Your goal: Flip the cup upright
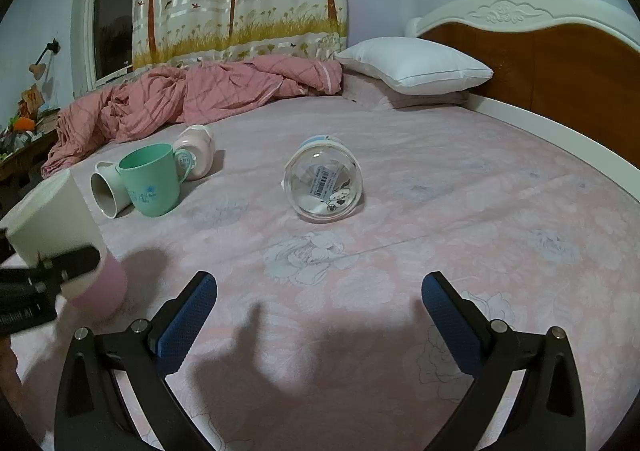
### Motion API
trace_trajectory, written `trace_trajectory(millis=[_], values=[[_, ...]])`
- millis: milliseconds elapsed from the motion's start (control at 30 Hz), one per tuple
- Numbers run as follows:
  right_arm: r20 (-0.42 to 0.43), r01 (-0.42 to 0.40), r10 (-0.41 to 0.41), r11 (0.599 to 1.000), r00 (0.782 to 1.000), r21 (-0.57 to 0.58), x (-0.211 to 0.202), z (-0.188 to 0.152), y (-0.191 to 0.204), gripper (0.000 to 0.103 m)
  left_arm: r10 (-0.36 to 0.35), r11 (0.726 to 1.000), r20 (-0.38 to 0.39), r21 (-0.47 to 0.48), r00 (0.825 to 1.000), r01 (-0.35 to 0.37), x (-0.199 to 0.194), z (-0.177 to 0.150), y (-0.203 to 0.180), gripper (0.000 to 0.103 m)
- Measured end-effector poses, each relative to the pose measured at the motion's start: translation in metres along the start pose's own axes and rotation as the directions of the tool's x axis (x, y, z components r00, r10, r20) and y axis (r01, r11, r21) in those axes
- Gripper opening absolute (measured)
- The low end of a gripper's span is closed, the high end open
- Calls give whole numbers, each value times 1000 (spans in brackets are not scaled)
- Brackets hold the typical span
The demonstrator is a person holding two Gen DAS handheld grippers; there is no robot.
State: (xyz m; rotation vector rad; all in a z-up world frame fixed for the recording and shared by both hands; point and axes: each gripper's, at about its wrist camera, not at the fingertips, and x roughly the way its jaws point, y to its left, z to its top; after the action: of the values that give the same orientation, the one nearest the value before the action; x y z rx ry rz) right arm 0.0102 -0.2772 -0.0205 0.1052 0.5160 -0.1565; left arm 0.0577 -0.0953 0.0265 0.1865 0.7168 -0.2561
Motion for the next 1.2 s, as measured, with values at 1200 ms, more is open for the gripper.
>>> trace_trajectory(millis=[1200], values=[[72,-156,167,978,983,-140,-23,-3,29,103,194,959,367,-267,910,-97,-87,-73,84,103]])
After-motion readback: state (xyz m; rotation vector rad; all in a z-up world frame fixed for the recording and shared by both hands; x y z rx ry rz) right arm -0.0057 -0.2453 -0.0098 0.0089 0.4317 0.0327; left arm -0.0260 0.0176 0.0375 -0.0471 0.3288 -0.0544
